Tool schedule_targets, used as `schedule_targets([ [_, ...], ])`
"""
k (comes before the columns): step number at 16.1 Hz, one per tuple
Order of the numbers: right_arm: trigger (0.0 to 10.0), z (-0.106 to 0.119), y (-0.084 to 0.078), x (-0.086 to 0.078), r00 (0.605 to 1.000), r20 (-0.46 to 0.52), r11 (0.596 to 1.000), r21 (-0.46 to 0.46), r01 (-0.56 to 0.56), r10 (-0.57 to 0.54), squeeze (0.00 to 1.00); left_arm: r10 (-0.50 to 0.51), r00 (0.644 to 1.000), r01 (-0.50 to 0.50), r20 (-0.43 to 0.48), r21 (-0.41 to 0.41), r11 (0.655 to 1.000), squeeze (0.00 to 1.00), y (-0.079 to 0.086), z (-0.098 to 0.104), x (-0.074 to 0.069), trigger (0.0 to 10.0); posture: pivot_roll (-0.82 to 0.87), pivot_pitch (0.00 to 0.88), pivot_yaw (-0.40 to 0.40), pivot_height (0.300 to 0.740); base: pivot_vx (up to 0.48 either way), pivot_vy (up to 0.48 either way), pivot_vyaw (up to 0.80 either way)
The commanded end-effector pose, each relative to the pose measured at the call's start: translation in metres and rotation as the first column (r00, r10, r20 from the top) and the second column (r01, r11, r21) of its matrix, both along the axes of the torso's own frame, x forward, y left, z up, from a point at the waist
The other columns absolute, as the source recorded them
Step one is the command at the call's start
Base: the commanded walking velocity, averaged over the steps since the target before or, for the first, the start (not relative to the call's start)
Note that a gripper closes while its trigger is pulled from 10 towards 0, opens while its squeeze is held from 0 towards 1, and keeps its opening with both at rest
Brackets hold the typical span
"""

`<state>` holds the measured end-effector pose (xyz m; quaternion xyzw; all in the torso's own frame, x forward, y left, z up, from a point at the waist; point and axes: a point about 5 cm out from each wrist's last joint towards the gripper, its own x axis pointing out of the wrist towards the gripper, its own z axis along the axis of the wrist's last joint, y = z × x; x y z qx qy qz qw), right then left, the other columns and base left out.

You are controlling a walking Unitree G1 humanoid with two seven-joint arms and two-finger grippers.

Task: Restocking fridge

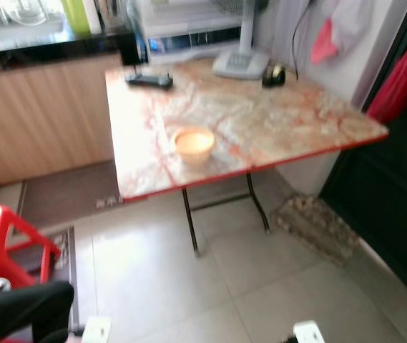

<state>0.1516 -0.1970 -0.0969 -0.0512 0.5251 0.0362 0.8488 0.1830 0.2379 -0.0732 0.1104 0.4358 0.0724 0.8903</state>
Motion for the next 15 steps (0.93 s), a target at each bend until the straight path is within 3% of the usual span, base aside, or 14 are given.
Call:
schedule_targets([
  [1, 10.0, -0.002, -0.005, -0.007, 1.000, -0.017, 1.000, -0.004, 0.019, -0.019, 0.00, 0.015, 0.998, -0.016, 0.066, 0.015, 1.000, 0.00, 0.004, 0.009, 0.014, 10.0, -0.04, 0.000, 0.011, 0.740, 0.000, 0.000, 0.00],
  [2, 10.0, -0.002, -0.005, -0.007, 0.999, -0.014, 1.000, 0.004, 0.029, -0.029, 0.00, 0.013, 0.984, -0.019, 0.176, 0.033, 0.999, 0.00, 0.007, 0.024, 0.034, 10.0, -0.03, 0.000, 0.007, 0.740, 0.000, 0.000, 0.00],
  [4, 10.0, -0.002, -0.005, -0.007, 1.000, -0.013, 1.000, 0.005, 0.027, -0.027, 0.00, -0.022, 0.944, -0.005, 0.329, 0.081, 0.997, 0.00, 0.010, 0.045, 0.057, 10.0, -0.03, 0.000, 0.006, 0.740, 0.000, 0.000, 0.00],
  [6, 10.0, -0.002, -0.005, -0.008, 0.999, -0.004, 0.999, 0.009, 0.035, -0.035, 0.00, -0.065, 0.857, 0.005, 0.512, 0.118, 0.993, 0.00, 0.011, 0.073, 0.078, 10.0, -0.03, 0.000, 0.002, 0.740, 0.000, 0.000, 0.00],
  [7, 10.0, -0.002, -0.005, -0.008, 0.999, -0.003, 0.999, 0.010, 0.035, -0.035, 0.00, -0.099, 0.823, 0.031, 0.559, 0.130, 0.991, 0.00, 0.008, 0.081, 0.082, 10.0, -0.03, 0.000, 0.002, 0.740, 0.000, 0.000, 0.00],
  [8, 10.0, -0.002, -0.006, -0.008, 0.999, -0.003, 0.999, 0.009, 0.035, -0.035, 0.00, -0.129, 0.774, 0.066, 0.619, 0.125, 0.990, 0.00, -0.001, 0.090, 0.087, 10.0, -0.02, 0.000, -0.002, 0.740, 0.000, 0.000, 0.00],
  [9, 10.0, -0.002, -0.007, -0.008, 1.000, -0.007, 1.000, 0.003, 0.026, -0.026, 0.00, -0.198, 0.701, 0.140, 0.686, 0.140, 0.980, 0.00, -0.020, 0.102, 0.091, 10.0, -0.01, 0.000, -0.005, 0.740, 0.000, 0.000, 0.00],
  [10, 10.0, -0.002, -0.007, -0.008, 1.000, -0.007, 1.000, 0.003, 0.027, -0.027, 0.00, -0.227, 0.670, 0.166, 0.707, 0.155, 0.974, 0.00, -0.027, 0.106, 0.091, 10.0, -0.01, 0.000, -0.005, 0.740, 0.000, 0.000, 0.00],
  [12, 10.0, -0.002, -0.007, -0.008, 1.000, -0.005, 1.000, 0.002, 0.026, -0.026, 0.00, -0.206, 0.556, 0.207, 0.805, 0.106, 0.973, 0.00, -0.050, 0.128, 0.094, 10.0, -0.01, 0.000, -0.010, 0.740, 0.000, 0.000, 0.00],
  [15, 10.0, -0.002, -0.007, -0.008, 1.000, -0.002, 1.000, 0.000, 0.028, -0.028, 0.00, -0.195, 0.420, 0.285, 0.886, 0.075, 0.956, 0.00, -0.079, 0.161, 0.107, 10.0, -0.01, 0.000, -0.004, 0.740, 0.000, 0.000, 0.00],
])
